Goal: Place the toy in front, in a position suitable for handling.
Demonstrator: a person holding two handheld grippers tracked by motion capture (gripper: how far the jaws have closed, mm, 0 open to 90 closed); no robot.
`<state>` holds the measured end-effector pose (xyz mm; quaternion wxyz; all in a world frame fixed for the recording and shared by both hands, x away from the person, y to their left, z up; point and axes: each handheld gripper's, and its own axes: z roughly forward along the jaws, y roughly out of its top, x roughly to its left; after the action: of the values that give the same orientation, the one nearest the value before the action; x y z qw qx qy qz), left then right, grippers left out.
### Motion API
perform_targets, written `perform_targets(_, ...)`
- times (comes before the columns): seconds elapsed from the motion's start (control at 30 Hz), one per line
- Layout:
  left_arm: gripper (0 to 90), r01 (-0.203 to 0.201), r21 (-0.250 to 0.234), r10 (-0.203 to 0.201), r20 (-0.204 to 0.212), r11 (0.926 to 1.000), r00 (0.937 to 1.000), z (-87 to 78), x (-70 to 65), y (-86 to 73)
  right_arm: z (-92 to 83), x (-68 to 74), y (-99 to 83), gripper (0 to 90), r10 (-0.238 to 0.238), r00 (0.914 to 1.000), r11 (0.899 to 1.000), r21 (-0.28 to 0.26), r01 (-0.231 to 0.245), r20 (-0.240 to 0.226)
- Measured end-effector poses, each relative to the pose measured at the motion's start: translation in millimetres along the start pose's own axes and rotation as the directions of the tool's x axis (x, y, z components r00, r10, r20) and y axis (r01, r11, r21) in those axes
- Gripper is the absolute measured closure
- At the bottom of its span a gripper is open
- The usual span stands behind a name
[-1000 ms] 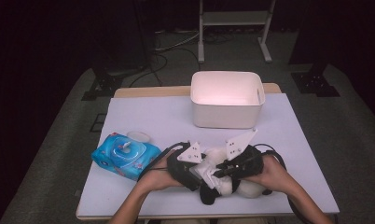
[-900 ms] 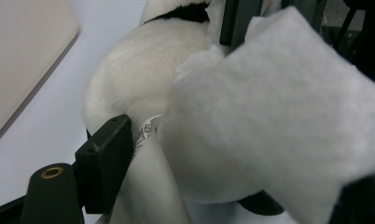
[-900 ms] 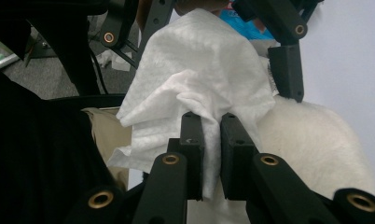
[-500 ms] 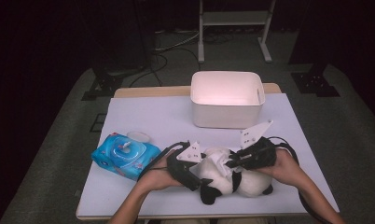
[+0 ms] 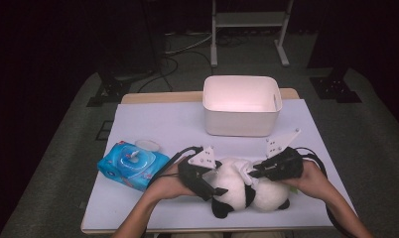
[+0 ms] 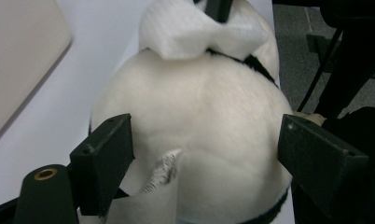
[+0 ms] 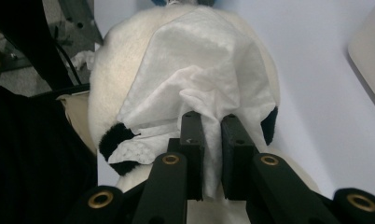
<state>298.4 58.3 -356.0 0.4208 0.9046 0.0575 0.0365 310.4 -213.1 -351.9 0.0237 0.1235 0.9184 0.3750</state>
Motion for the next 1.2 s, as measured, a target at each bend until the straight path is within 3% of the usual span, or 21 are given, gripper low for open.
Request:
perform_targets(0.17,17.6,-0.007,0.007,0.007,-0.003,1.0,1.0,0.8,-0.6,10.6,-1.5,14.6,1.6,80.4,-0.036,0.9992,0.999,0.017,0.036,0.015)
perform_targets(0.3,17.6,-0.007,0.02,0.007,0.01,0.9998,0.9999,6.5,-1.4,14.3,-2.6,23.0,-1.8,80.5,-0.04,0.9992,0.999,0.009,0.041,-0.003)
perform_targets(0.4,17.2,-0.01,0.041,0.01,0.008,0.9991,0.9999,9.8,-3.9,14.0,-2.3,27.7,-4.7,80.3,-0.047,0.9978,0.999,-0.001,0.047,-0.048)
perform_targets(0.47,16.7,-0.01,0.055,0.01,0.007,0.9985,0.9999,10.9,-5.3,13.8,-2.5,29.9,-4.0,80.3,-0.061,0.9976,0.998,-0.001,0.061,-0.031)
perform_targets(0.87,16.8,0.013,0.056,-0.013,-0.002,0.9984,0.9999,14.8,-0.5,7.7,9.2,16.7,22.9,80.5,-0.084,0.995,0.996,-0.012,0.083,-0.055)
perform_targets(0.97,16.9,0.009,0.046,-0.009,0.001,0.9989,1.0,15.5,-0.8,7.5,4.6,11.7,16.9,80.5,-0.059,0.9965,0.998,-0.023,0.058,-0.059)
perform_targets(1.13,16.9,-0.008,0.049,0.008,0.002,0.9987,1.0,15.2,-2.6,8.9,-9.9,4.7,-2.7,80.5,-0.01,0.9998,1.0,0.011,0.01,-0.015)
perform_targets(1.2,16.9,-0.018,0.052,0.018,0.001,0.9985,0.9998,15.4,-4.4,10.1,-18.6,1.4,-12.0,80.5,0.014,0.9999,1.0,-0.001,-0.014,0.002)
